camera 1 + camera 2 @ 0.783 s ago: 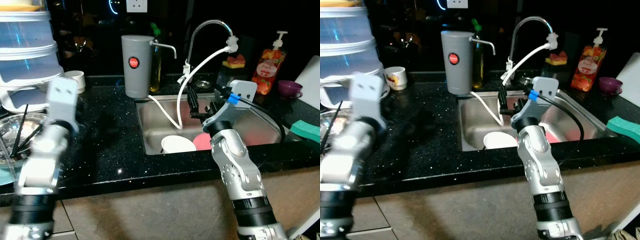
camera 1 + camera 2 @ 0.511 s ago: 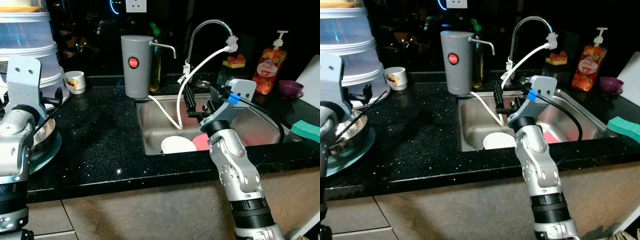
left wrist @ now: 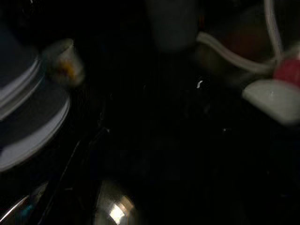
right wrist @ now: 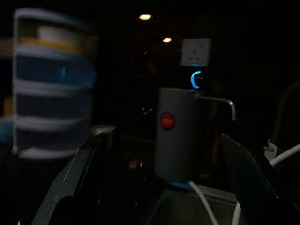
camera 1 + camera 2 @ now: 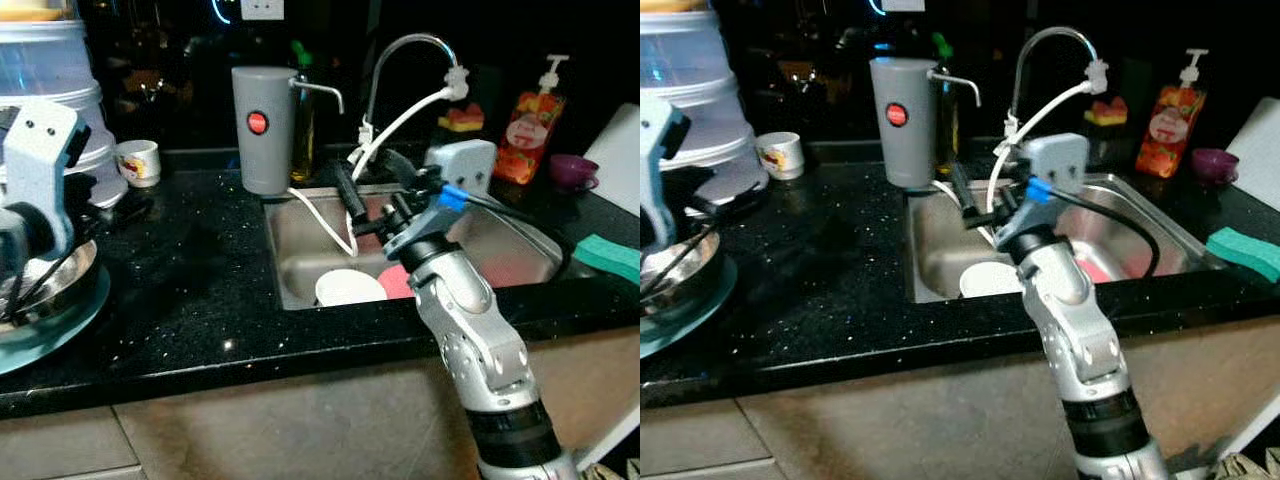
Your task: Kitchen organization
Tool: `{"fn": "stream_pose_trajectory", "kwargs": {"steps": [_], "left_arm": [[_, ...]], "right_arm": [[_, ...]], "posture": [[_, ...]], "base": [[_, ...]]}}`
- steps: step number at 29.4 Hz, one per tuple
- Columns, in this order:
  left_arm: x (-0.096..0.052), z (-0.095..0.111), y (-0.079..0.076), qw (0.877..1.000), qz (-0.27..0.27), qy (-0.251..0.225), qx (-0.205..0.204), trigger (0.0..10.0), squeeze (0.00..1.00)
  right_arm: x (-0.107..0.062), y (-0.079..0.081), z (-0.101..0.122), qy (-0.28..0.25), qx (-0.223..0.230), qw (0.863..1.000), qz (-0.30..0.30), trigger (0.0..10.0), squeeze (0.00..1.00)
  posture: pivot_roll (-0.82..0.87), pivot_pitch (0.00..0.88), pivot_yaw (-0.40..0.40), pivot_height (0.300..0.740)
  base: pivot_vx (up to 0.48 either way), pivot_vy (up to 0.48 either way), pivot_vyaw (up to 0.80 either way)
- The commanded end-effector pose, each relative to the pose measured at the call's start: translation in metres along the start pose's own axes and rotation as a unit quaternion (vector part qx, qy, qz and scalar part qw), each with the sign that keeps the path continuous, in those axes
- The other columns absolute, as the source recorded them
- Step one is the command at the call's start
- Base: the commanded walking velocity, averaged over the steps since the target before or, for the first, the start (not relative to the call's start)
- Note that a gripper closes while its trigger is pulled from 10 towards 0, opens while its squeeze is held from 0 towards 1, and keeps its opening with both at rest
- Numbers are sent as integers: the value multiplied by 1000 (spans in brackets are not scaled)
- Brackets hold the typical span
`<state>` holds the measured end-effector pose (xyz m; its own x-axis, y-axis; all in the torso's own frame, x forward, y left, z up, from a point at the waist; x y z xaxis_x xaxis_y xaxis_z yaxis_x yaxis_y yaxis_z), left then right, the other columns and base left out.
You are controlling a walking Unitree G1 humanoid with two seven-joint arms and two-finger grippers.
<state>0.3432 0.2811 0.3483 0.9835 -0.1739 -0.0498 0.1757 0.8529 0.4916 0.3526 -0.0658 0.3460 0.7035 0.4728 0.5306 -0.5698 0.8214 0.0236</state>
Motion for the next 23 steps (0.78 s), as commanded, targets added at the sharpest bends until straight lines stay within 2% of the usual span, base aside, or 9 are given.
{"fn": "stream_pose_trajectory", "kwargs": {"steps": [1,4,8,10,11,13,14,18,23], "left_arm": [[-9,-7,14,1000,1,20,-11,10000,0],[-12,-7,19,1000,-1,24,-12,10000,0],[-27,-13,21,997,-59,35,-23,10000,0],[-27,-13,21,997,-59,35,-23,10000,0],[-31,-26,30,996,-61,55,-26,10000,0],[-32,-31,36,996,-52,63,-34,10000,0],[-33,-42,41,995,-51,83,-18,10000,0],[-35,-52,40,993,-67,102,-2,10000,0],[-37,-49,37,988,-111,104,-20,10000,0]], "right_arm": [[-2,6,-2,11,5,1000,16,10000,0],[-2,7,1,9,13,1000,19,10000,0],[0,12,18,-1,33,999,37,10000,0],[0,12,18,-1,33,999,37,10000,0],[-2,15,21,2,33,998,46,10000,0],[-3,17,21,6,33,998,50,10000,0],[-8,19,18,18,33,998,56,10000,0],[-13,21,12,35,34,997,61,10000,0],[-20,19,8,60,29,996,62,10000,0]], "posture": [[218,122,-29,740],[218,122,-29,740],[220,145,-38,740],[220,145,-38,740],[217,153,-35,740],[214,150,-33,740],[213,150,-31,740],[210,148,-27,740],[191,142,-13,740]], "base": [[0,0,0],[0,0,0],[0,0,0],[0,0,0],[0,0,0],[0,0,0],[0,0,0],[0,0,0],[0,0,0]]}}
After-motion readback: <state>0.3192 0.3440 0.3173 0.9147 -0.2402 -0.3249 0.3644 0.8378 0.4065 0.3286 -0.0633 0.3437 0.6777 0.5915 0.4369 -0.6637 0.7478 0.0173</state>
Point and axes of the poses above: a point about 5 cm out from each wrist's last joint towards the gripper, its own x axis pointing out of the wrist towards the gripper, its own z axis along the axis of the wrist's last joint, y = z × x, the point moved 6 cm from there along x, pointing out of the wrist towards the gripper, and after that the axes turned 11 degrees about x, right-handed, at the moved point
